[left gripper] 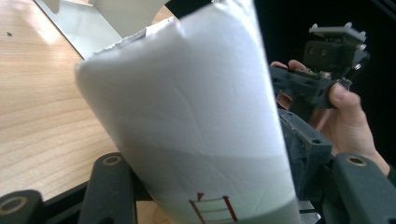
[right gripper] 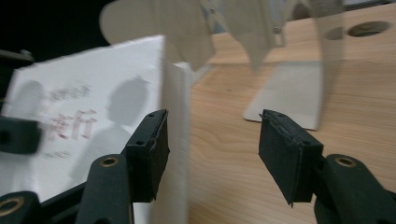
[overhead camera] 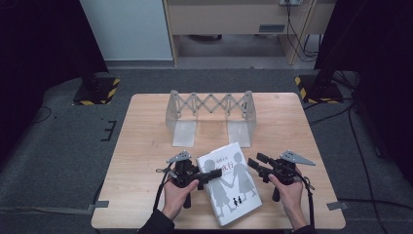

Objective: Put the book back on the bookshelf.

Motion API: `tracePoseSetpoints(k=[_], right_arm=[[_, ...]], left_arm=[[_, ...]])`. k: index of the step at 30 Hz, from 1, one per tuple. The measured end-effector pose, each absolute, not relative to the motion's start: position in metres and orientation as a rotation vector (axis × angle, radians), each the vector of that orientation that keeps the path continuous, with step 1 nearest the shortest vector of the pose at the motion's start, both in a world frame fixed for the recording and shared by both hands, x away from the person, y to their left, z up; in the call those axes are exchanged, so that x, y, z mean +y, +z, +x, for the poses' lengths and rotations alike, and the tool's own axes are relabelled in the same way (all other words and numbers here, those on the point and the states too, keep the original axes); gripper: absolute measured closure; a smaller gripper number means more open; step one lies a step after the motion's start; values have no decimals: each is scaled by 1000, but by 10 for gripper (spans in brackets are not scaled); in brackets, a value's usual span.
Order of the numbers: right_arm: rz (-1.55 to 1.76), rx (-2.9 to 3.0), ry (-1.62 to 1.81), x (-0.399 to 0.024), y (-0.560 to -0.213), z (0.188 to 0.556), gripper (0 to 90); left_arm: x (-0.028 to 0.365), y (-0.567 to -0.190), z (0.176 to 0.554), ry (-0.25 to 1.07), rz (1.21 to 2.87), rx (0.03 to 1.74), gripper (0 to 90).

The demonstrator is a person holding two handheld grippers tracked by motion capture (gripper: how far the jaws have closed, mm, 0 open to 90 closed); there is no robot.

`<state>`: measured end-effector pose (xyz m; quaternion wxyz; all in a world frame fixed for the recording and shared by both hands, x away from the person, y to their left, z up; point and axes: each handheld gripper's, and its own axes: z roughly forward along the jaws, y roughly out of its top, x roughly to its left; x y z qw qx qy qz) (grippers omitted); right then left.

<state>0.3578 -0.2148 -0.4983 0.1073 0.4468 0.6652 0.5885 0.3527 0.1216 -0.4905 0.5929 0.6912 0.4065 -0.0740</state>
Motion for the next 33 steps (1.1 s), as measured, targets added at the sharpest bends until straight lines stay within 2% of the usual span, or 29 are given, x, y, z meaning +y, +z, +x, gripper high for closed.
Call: tracePoseSetpoints(k=[16,23,33], right_arm=[[1350,2094,1202,-233,-515,369,360],[1356,2084,1157,-239,-516,371,358],[1400,2120,1049,-240,-525,375,301]], left_arm=[[133,-456,364,-69,1592,882,496],[132,-435,368,72,1614,828,517],[147,-448,357,72,1597,791,500]])
